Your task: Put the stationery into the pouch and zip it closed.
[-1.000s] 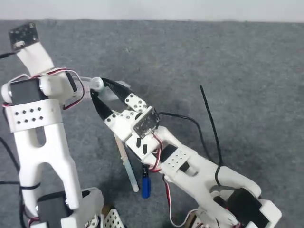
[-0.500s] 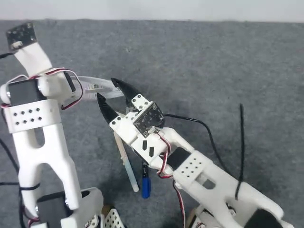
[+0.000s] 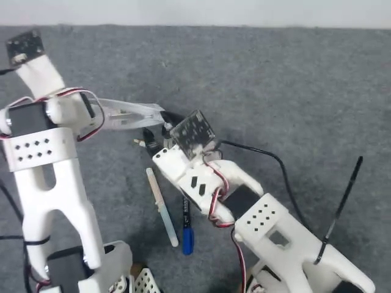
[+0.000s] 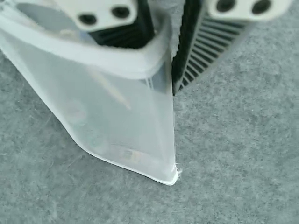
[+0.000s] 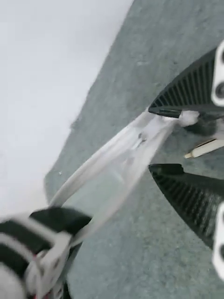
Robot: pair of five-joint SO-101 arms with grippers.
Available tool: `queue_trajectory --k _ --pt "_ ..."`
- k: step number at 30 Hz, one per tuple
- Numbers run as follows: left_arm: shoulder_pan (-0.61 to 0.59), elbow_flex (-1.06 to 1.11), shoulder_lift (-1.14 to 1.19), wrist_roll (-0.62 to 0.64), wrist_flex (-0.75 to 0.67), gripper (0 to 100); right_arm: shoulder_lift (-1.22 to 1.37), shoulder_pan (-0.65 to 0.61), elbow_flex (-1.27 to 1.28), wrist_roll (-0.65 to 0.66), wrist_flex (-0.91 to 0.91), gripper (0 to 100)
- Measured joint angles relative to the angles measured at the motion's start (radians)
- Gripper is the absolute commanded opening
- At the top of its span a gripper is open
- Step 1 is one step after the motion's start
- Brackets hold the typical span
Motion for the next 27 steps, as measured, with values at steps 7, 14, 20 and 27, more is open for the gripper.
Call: queue_trajectory --k 7,14,20,27 --pt "-0.117 0.000 0.000 0.000 0.000 1 0.002 0.063 -0.158 -0.069 0.313 15.2" --pt "-0.175 0.000 0.000 0.000 0.000 1 0.002 0.068 -0.267 -0.101 0.577 15.1" --pt "-0.196 0.000 0.000 0.000 0.000 1 0.029 0.069 -0.273 -0.110 0.681 15.1" --pt "-0.196 0.020 -0.009 0.000 -0.012 1 0.345 0.068 -0.338 -0.176 0.713 15.1"
